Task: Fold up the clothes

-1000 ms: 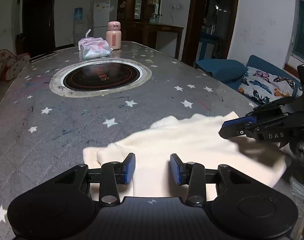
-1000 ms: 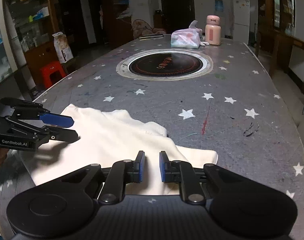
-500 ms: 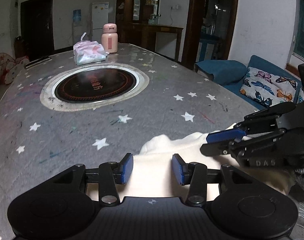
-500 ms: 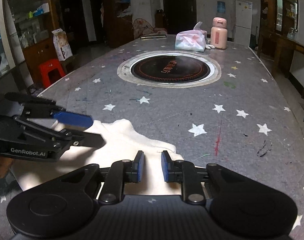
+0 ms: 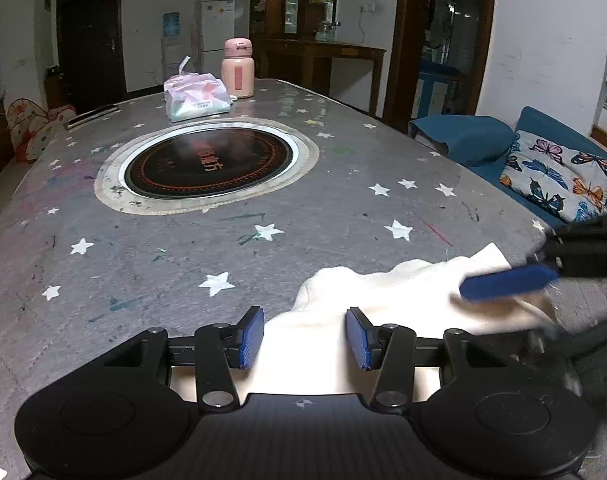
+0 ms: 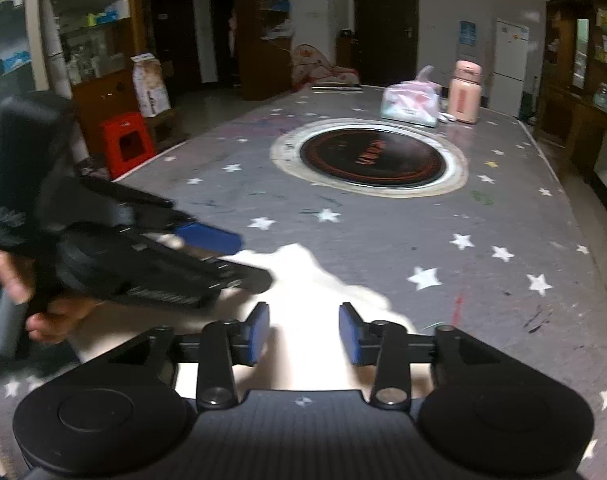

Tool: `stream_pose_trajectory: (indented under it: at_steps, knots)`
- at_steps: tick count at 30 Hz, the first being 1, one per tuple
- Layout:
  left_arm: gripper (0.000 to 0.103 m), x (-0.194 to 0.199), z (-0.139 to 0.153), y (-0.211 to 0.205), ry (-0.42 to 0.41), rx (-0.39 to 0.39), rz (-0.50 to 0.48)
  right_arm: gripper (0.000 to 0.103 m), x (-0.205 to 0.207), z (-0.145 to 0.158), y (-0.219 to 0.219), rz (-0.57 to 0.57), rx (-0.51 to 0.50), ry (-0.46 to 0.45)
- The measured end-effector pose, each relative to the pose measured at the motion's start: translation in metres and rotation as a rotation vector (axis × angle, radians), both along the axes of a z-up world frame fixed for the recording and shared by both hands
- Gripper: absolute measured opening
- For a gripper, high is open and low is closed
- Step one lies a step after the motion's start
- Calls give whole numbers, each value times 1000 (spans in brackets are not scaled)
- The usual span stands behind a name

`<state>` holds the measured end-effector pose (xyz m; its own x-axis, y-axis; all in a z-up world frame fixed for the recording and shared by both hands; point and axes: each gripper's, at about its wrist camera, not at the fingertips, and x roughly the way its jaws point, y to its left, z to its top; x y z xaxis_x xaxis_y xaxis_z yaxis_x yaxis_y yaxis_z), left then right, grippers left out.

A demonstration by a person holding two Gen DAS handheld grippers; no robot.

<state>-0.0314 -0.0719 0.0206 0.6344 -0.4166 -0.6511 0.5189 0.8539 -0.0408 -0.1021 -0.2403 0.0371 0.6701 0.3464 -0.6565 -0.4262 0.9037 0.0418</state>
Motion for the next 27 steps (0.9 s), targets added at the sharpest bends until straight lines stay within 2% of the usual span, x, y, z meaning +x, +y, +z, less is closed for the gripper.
stream_pose_trajectory:
  at_steps: [7, 19, 22, 25, 27]
  knots:
    - [51, -16, 10, 6, -26, 9, 12, 51, -24, -3, 17, 51, -12, -2]
    - [63, -42, 20, 19, -40, 53, 72, 66, -41, -10, 24, 37, -6, -2]
    - [67, -48, 20, 23, -43, 64, 85, 76, -45, -8, 22, 28, 2, -12]
    - [69, -55, 20, 27, -42, 75, 98, 79, -49, -5, 21, 25, 2, -23]
    - [71, -59, 20, 30, -39, 82, 110, 87, -52, -4, 20, 16, 7, -28]
